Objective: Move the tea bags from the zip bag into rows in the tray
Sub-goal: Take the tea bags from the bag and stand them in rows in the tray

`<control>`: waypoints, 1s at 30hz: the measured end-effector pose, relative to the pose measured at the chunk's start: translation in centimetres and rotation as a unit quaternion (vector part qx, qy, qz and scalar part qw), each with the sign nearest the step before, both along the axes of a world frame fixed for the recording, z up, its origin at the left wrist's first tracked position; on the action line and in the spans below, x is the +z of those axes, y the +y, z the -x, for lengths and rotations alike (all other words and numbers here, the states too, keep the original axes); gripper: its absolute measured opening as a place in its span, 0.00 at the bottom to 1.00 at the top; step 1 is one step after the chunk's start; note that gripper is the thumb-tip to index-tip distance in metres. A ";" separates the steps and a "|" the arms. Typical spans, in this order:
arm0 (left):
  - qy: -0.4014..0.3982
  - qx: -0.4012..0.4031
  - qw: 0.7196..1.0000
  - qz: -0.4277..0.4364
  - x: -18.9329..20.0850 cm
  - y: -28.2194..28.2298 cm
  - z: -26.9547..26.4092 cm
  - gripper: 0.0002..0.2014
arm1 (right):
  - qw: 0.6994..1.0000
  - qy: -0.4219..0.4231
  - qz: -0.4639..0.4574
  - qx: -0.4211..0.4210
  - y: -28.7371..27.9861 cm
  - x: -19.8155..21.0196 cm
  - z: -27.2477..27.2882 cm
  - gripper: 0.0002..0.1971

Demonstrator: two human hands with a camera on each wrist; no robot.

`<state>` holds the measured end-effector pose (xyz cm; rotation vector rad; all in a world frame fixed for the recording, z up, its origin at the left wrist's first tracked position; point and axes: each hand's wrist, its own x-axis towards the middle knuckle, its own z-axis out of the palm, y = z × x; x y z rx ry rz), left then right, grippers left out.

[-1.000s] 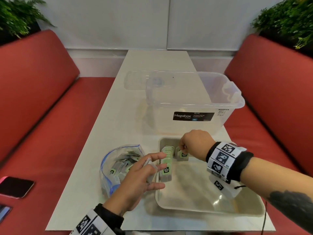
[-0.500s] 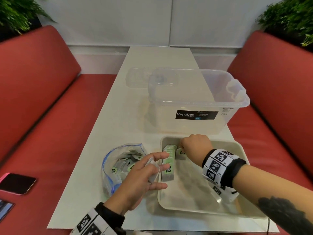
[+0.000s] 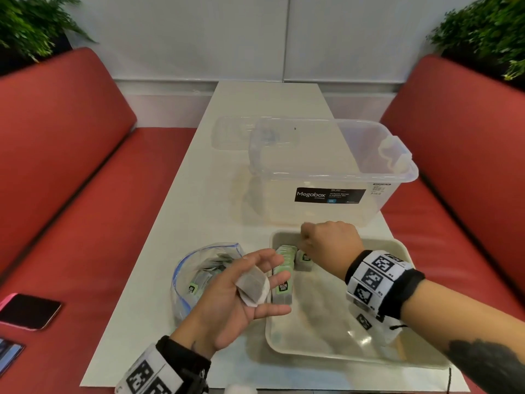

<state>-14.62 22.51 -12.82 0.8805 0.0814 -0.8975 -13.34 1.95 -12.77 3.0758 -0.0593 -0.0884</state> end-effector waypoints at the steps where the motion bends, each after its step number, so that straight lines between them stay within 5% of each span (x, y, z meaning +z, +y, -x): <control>1: 0.032 0.008 0.999 0.017 0.1 -0.1 -0.2 0.18 | 0.999 -0.035 -0.041 0.003 0.1 0.6 0.2 0.12; 6: 0.122 0.023 0.988 0.094 0.1 -0.4 -0.9 0.24 | 0.932 -0.162 -0.232 0.224 2.6 3.4 2.2 0.13; 9: 0.145 0.018 0.981 0.131 -0.1 -0.4 -0.9 0.25 | 0.906 -0.116 -0.203 0.352 3.2 3.7 2.8 0.20; 14: 0.153 -0.018 0.977 0.151 -0.2 -0.1 -1.2 0.25 | 0.889 -0.098 -0.161 0.417 2.9 3.2 3.2 0.16; 20: 0.147 -0.025 0.979 0.140 0.0 0.0 -0.9 0.27 | 0.896 -0.143 -0.200 0.370 2.6 3.8 3.9 0.15; 24: 0.096 -0.005 0.991 0.098 0.2 0.1 -0.8 0.26 | 0.900 -0.156 -0.350 0.206 2.8 5.4 3.7 0.11; 30: -0.182 0.053 0.980 -0.061 0.4 -0.1 0.0 0.18 | 0.963 -0.041 -0.241 0.111 2.0 8.1 1.7 0.06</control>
